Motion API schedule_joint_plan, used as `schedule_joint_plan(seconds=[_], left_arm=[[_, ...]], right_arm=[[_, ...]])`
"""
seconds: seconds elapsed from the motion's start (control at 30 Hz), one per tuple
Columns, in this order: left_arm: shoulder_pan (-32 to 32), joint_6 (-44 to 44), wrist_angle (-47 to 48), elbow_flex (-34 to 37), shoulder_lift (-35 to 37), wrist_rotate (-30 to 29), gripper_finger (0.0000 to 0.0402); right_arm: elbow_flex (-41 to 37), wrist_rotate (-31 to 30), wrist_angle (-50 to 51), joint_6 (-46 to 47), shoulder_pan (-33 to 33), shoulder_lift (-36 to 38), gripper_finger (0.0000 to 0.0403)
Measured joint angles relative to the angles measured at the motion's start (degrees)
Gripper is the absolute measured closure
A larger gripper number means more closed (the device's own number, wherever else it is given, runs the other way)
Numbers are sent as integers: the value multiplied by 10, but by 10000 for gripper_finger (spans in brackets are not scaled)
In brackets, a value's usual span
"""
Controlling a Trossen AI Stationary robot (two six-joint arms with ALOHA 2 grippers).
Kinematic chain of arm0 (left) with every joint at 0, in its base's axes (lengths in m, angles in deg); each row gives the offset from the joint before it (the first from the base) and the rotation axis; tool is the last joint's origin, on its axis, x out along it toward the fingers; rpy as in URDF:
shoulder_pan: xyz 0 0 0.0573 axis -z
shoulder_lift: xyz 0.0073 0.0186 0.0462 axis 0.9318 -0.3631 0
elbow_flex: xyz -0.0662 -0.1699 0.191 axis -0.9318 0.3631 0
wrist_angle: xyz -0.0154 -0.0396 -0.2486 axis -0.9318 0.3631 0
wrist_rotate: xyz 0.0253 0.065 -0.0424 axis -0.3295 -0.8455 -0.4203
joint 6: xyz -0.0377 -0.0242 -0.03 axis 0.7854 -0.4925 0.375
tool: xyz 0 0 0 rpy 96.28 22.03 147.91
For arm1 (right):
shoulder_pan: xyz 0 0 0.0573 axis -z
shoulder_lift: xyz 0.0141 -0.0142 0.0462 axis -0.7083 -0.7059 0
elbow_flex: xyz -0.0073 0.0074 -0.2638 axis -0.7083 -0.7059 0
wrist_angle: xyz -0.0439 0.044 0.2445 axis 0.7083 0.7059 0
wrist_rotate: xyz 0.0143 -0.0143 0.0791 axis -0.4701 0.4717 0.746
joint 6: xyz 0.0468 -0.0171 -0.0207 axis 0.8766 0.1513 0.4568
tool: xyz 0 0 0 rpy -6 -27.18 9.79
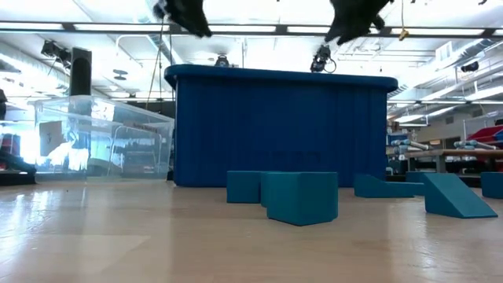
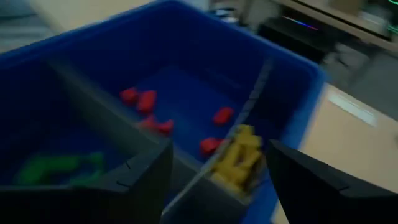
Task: Sort blocks
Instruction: Put the blue block into the blue bin
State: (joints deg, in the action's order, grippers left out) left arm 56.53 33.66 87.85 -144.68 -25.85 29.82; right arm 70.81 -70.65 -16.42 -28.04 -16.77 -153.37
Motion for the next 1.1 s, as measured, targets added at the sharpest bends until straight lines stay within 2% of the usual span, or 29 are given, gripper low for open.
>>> schedule_joint_plan(seconds=[0.07, 0.27, 0.5, 0.67, 1.1], left_arm=[[-58, 37, 0, 0, -1, 15, 186], [-211, 119, -51, 0, -28, 121, 186], [-324, 165, -64, 1, -82, 163, 186], [-358, 182, -113, 1, -121, 234, 186], [-375, 165, -112, 1, -173, 225, 186]], right_arm=[[0, 29, -9, 7, 58, -16, 144], [0, 138, -72, 39, 200, -89, 145], [25, 209, -78, 60, 284, -182, 151], [31, 249, -87, 61, 299, -223, 151], [31, 253, -90, 61, 306, -252, 157]])
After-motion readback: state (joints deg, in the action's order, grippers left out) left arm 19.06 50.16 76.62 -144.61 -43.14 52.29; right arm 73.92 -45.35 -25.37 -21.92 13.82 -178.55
